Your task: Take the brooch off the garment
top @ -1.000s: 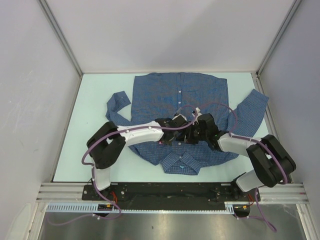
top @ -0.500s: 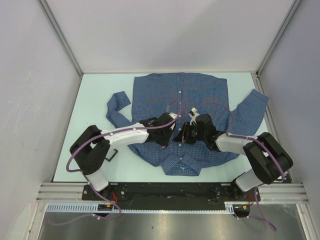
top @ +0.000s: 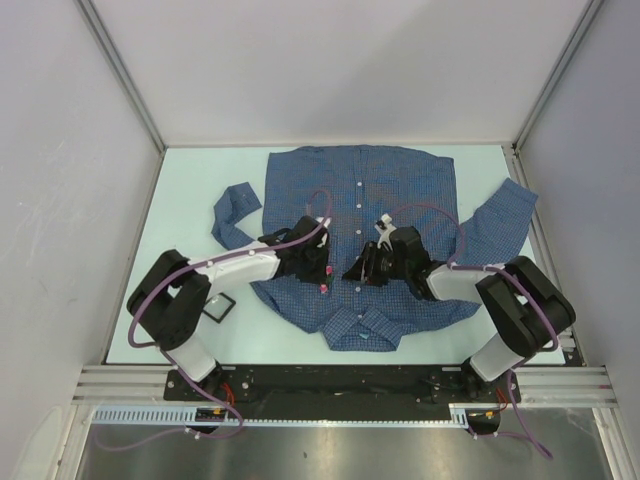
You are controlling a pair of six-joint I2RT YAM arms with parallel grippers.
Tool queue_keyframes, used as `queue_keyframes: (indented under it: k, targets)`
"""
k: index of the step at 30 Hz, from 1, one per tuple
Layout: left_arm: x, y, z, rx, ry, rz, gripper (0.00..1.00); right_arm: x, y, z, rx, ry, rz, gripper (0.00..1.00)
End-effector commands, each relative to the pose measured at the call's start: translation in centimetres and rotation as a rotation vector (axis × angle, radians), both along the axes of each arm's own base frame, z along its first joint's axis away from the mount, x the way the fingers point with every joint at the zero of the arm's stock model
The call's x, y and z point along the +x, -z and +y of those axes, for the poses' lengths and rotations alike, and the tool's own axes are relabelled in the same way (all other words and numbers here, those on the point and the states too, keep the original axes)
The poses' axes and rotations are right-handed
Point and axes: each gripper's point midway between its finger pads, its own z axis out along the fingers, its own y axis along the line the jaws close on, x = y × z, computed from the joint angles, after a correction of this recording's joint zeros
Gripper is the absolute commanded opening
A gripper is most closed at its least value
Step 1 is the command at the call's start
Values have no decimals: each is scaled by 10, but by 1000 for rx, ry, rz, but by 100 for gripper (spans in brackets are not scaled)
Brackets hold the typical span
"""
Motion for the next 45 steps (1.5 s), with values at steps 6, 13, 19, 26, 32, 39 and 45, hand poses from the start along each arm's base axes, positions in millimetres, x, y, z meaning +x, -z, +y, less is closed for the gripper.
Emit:
queue_keyframes:
  k: [6, 13, 19, 26, 32, 39, 45]
  targets:
    - [0, 24, 20, 38, -61, 57, 0, 11, -6, 23, -13, -60, -87, 37]
    - [-1, 25, 18, 6, -59, 51, 0, 14, 1, 23, -175, -69, -200, 36]
    - [-5, 35, 17, -7, -55, 65, 0, 17, 8, 27, -325, -23, -317, 36]
    - [-5, 35, 21, -22, -67, 62, 0, 20, 11, 32, -406, 24, -391, 33]
    - [-7, 36, 22, -35, -64, 63, 0, 20, 15, 39, -407, 3, -406, 33]
    - [-8, 37, 20, -41, -51, 69, 0, 16, 15, 48, -385, -52, -427, 34]
    - [-8, 39, 20, -36, -52, 75, 0, 11, 11, 58, -344, -114, -449, 34]
